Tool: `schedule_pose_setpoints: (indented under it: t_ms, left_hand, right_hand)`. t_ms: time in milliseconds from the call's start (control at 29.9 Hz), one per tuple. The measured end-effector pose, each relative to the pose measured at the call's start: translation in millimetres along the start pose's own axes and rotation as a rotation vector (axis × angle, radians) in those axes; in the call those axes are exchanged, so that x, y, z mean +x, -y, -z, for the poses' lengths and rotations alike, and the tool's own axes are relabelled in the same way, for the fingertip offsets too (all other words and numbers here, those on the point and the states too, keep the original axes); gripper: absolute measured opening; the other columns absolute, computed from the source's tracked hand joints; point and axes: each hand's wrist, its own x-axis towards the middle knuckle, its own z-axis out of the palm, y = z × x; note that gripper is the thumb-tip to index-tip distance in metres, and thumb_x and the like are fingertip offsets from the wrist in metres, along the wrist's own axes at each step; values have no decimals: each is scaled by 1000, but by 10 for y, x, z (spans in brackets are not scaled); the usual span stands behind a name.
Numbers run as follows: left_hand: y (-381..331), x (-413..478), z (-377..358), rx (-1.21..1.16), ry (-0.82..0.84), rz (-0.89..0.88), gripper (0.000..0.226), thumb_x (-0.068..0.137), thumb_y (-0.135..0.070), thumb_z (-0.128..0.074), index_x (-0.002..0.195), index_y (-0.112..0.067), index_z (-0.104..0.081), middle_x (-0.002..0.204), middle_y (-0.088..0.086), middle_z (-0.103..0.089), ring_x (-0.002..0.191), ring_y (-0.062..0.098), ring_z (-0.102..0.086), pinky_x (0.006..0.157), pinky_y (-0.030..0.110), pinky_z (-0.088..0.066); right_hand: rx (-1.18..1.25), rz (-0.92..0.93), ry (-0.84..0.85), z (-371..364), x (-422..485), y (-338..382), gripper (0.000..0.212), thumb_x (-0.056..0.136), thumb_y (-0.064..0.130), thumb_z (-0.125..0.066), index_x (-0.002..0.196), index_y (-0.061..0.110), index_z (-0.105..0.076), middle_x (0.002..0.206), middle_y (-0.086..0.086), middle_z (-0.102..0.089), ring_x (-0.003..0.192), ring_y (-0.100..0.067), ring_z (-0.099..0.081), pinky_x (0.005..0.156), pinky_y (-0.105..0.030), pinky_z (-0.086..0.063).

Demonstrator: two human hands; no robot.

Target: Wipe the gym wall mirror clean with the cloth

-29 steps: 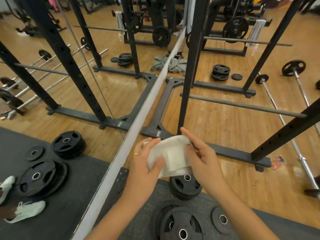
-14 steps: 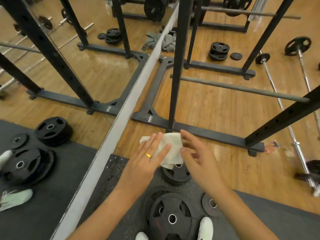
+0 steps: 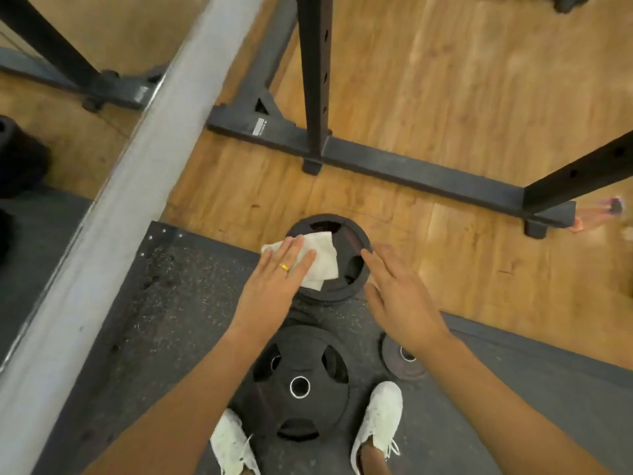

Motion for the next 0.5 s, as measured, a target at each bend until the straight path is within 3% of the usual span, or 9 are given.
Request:
schedule_pose_setpoints:
  t_ms: [167,301,435,501]
  left_hand:
    - [65,193,-1735,20,128,40,65,81,9,-38,142,-4,-54,150,24,-51,137,42,-52,103,62,-49]
    - [135,471,-2780,20,166,69,72,75,14,-61,145,-5,-54,155,22,-47,142,40,-47,109,62,-42]
    - [139,697,-3472,85,353,109,81,95,5,-50,164,-17,-13,173,11,-2,159,29,-1,126,56,-13]
    - [131,723,-3651,19,433,135,82,97,6,-43,165,-20,-5,172,7,10,158,25,12,127,55,-4]
  right_hand:
    - [18,-106,140,-1367,207,-921,57,107,18,-44,162,11,-29,170,-11,-20,158,-27,-13,124,-47,-30]
    - [42,-151,180,-2171,356,-1437,58,106,17,-47,161,10,-29,170,-12,-18,159,-29,-11,123,-46,-31]
    - [64,-176,158,-2619,470,-1763,58,105,14,-50,159,6,-33,168,-16,-24,158,-32,-15,122,-50,-31]
    - [61,-185,161,-2736,492,-1853,57,105,15,-49,159,6,-32,168,-16,-23,158,-31,-15,123,-50,-30]
